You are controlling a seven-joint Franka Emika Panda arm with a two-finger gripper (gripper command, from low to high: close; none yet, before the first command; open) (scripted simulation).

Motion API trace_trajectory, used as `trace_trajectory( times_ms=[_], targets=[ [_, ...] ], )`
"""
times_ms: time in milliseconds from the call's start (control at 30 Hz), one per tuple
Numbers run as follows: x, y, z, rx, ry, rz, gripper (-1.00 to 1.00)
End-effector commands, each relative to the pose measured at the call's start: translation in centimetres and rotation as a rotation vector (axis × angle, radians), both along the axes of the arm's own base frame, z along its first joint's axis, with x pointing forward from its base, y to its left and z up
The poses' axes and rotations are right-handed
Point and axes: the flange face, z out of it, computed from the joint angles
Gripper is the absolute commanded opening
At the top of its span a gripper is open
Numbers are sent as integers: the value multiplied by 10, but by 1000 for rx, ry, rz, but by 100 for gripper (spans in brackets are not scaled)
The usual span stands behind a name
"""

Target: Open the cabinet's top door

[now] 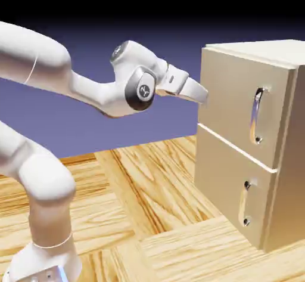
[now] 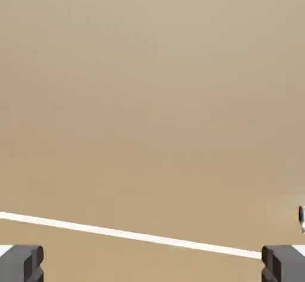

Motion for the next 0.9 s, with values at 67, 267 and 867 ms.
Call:
trace_trajectory(
  times_ms=[67,267,867],
  targets=[
    [-4,-4,10,-4,-40,4,100],
    [-12,-16,24,-7,-120,6,100],
    [-7,-77,16,36,-344,-25,100]
  ],
)
